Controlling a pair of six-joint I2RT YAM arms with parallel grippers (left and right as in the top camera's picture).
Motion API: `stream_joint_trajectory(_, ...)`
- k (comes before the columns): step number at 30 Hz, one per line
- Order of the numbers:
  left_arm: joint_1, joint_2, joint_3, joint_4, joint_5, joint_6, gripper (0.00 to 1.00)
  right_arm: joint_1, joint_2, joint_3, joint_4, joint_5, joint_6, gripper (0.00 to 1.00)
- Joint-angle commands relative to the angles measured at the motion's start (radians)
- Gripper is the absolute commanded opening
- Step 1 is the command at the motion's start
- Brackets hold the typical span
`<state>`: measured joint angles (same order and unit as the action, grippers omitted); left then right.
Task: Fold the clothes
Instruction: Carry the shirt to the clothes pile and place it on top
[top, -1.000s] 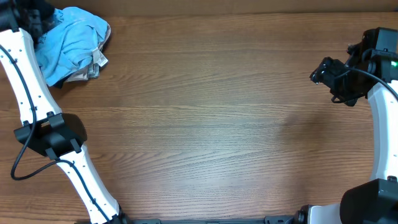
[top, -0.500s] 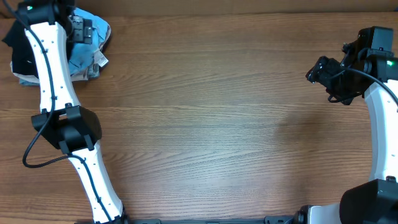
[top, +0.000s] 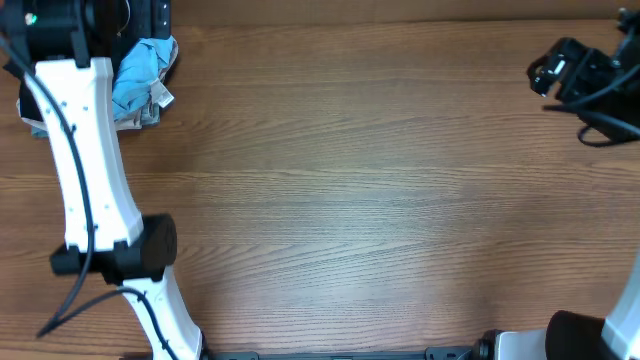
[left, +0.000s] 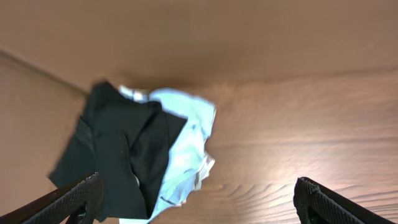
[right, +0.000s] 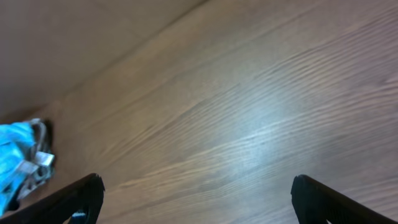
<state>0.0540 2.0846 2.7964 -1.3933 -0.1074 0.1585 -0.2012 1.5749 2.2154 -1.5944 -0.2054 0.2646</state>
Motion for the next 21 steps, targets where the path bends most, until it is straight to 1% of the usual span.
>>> stream_joint_trajectory(1, -0.002, 0.003, 0.002, -0.006, 0.007, -0.017, 1.00, 0.003, -0.062, 0.101, -0.010, 0.002, -0.003, 1.00)
stream_joint_trajectory(6, -0.002, 0.005, -0.002, -0.007, 0.007, -0.017, 1.00, 0.003, -0.107, 0.109, -0.013, 0.002, -0.003, 1.00)
stream_joint_trajectory(12, -0.002, 0.005, -0.002, -0.007, 0.007, -0.017, 1.00, 0.003, -0.105, 0.108, -0.022, 0.015, -0.007, 1.00)
stream_joint_trajectory(18, -0.002, 0.005, -0.002, -0.007, 0.007, -0.017, 1.00, 0.018, -0.088, 0.085, -0.012, 0.142, -0.007, 1.00)
stream_joint_trajectory(21, -0.002, 0.005, -0.002, -0.007, 0.007, -0.017, 1.00, 0.079, -0.121, 0.018, 0.062, 0.194, -0.008, 1.00)
